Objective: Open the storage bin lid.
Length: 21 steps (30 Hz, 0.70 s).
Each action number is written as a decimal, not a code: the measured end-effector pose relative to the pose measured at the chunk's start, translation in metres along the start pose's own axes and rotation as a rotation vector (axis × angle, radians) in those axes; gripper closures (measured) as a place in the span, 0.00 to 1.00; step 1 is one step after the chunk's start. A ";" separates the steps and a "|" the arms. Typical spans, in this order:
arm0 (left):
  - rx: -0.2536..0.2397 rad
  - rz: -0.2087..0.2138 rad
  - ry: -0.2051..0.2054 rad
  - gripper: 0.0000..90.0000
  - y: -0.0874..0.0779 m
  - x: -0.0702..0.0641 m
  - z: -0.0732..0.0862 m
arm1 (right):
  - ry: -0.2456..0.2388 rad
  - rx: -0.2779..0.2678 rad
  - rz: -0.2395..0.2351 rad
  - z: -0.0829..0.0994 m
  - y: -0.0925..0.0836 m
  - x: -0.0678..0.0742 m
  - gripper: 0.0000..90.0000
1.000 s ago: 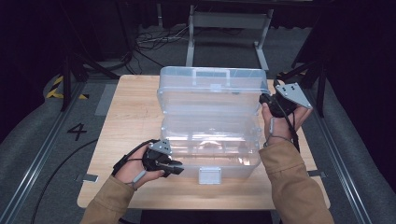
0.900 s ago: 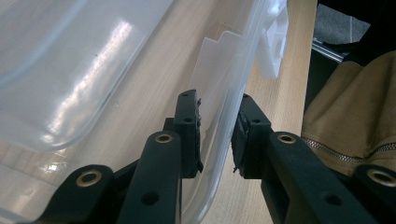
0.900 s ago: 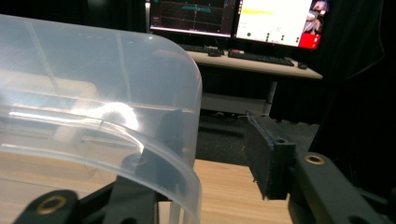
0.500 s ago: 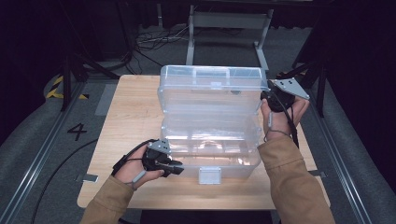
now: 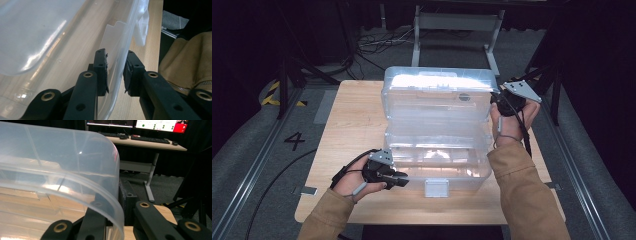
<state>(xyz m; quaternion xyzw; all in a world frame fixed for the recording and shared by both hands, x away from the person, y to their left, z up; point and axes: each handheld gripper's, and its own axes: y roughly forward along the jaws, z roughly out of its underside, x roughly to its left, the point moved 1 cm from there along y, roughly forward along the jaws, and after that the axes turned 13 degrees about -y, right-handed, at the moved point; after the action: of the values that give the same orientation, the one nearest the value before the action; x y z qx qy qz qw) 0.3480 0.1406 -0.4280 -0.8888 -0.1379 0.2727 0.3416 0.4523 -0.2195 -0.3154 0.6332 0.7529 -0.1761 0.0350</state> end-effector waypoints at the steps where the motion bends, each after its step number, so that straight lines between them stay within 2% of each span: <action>1: 0.003 -0.001 -0.002 0.83 0.000 0.000 0.000 | 0.003 -0.005 -0.004 0.000 0.001 -0.001 0.93; 10: 0.012 -0.006 -0.009 0.83 0.000 0.000 -0.001 | 0.003 -0.044 -0.004 0.003 0.010 -0.003 0.92; 13: 0.015 -0.005 -0.013 0.83 0.000 0.000 -0.001 | 0.021 -0.045 -0.018 0.003 0.013 -0.005 0.92; 21: 0.018 -0.003 -0.025 0.82 0.000 0.000 -0.002 | 0.032 -0.041 -0.031 0.002 0.023 -0.008 0.92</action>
<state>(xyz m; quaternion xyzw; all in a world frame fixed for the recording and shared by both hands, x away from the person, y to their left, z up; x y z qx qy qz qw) 0.3491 0.1392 -0.4270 -0.8819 -0.1413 0.2845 0.3482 0.4756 -0.2242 -0.3197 0.6233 0.7666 -0.1509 0.0332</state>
